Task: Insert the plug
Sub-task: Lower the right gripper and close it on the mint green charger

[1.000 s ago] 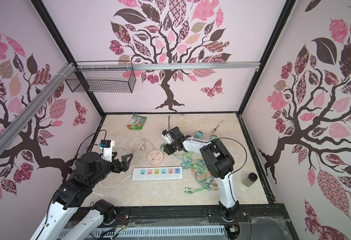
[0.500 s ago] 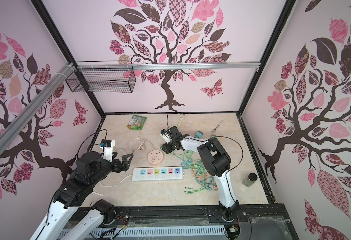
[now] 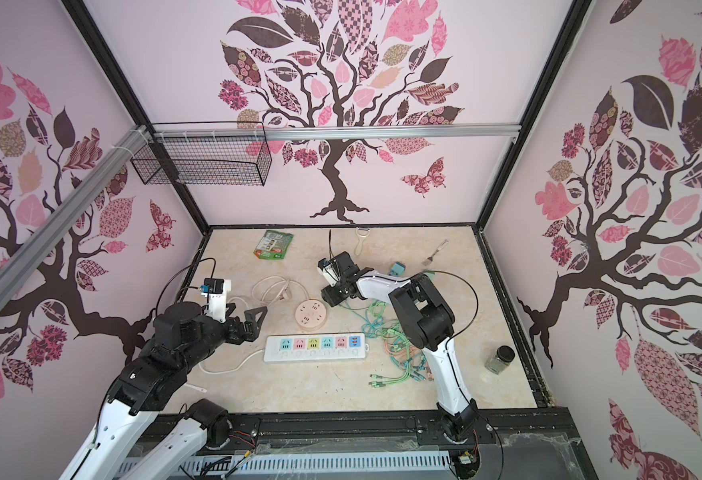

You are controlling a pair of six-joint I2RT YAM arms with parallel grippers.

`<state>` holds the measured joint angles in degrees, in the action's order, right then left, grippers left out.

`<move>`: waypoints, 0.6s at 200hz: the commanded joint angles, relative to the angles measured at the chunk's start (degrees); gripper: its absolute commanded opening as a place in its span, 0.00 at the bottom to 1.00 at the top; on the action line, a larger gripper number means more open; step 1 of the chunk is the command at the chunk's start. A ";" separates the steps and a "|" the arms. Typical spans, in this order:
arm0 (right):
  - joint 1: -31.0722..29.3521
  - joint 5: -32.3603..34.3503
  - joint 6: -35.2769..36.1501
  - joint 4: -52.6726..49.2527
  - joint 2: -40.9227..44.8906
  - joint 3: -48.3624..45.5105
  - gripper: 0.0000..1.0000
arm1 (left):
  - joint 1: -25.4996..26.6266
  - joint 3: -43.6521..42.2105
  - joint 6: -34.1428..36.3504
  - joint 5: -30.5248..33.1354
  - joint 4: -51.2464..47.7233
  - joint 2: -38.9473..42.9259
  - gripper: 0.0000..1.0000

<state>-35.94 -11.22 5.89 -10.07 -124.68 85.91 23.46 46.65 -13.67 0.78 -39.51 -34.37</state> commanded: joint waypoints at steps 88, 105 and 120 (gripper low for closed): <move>-0.27 10.89 -0.13 -1.74 1.83 -1.99 0.31 | 0.09 -1.06 -1.89 -1.35 1.36 0.70 0.98; -0.23 9.15 0.39 -0.76 4.93 -3.69 0.28 | 0.08 -0.69 -2.52 -1.03 1.25 0.78 0.98; -0.26 7.86 0.35 1.65 9.00 -6.57 0.28 | 0.04 -0.32 -3.25 -0.78 0.92 0.62 0.98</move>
<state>-36.32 -3.60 6.11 -8.12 -122.83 82.85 23.46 46.65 -15.38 0.12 -39.46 -34.15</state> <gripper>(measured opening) 0.453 0.978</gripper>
